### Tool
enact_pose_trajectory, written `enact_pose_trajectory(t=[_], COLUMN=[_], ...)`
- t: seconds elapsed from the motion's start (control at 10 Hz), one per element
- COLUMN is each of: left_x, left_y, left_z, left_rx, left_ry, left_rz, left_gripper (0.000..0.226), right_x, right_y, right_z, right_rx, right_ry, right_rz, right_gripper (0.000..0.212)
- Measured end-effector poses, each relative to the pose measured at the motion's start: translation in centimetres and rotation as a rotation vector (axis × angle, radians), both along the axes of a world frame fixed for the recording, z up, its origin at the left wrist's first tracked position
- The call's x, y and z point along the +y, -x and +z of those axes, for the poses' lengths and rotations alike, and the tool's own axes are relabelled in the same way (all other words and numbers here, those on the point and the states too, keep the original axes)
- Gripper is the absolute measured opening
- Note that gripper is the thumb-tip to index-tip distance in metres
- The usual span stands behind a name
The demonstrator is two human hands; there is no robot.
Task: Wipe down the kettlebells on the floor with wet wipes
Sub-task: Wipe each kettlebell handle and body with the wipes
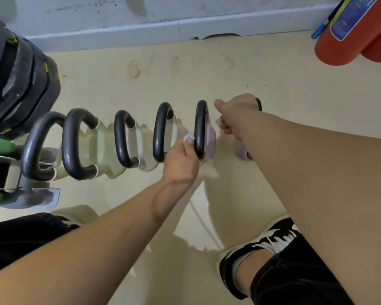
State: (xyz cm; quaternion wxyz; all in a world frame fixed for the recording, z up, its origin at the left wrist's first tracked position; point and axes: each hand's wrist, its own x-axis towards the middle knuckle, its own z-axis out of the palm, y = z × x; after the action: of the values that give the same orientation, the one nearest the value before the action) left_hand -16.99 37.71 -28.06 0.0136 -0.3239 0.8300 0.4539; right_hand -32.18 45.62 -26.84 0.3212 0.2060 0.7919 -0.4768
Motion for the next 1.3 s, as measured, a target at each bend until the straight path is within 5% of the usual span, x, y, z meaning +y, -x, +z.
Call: enact_pose_trajectory(t=[0.1,0.2,0.3,0.4,0.6,0.9,1.0,1.1,1.2,1.3], left_x=[-1.3,-1.4,-2.3,-2.8,-2.5,-1.6,-1.1,-0.2,-0.2,0.7], left_y=[4.0,6.6,8.1,9.8,13.8,-1.4,-3.8,-3.7,-1.6,0.9], left_z=[2.7,3.3,0.5,-1.0,-0.5,-1.2,-1.1,1.3,2.9,4.2], left_rx=[-0.011,0.04,-0.104,-0.253,-0.493,0.146,0.06,-0.096,-0.054,-0.033], left_ry=[0.019,0.115,0.469,0.655,0.708,1.046,0.883,0.547,0.289,-0.184], left_rz=[0.151,-0.032,-0.624,-0.816,-0.953,-1.114,-1.213,-0.83,-0.422,-0.097], left_gripper=[0.036,0.037,0.04,0.047,0.052,0.022,0.013,0.025,0.039,0.038], right_x=[0.0,-0.2,-0.6,-0.7,-0.9,-0.5,-0.1,1.0,2.4,5.0], right_y=[-0.1,0.1,0.3,0.4,1.2,0.7,0.3,-0.7,-1.0,-0.8], right_z=[-0.4,-0.3,1.5,2.3,1.2,1.3,1.7,2.1,2.6,3.4], right_rx=[-0.051,-0.062,0.115,0.264,0.392,0.443,0.472,0.518,0.539,0.536], right_ry=[0.122,0.186,0.097,0.046,-0.027,-0.155,-0.158,-0.158,-0.156,-0.188], right_rz=[-0.024,-0.069,-0.123,-0.046,0.058,0.242,0.287,0.325,0.304,0.229], right_gripper=[0.029,0.022,0.035,0.039,0.04,0.033,0.038,0.043,0.045,0.041])
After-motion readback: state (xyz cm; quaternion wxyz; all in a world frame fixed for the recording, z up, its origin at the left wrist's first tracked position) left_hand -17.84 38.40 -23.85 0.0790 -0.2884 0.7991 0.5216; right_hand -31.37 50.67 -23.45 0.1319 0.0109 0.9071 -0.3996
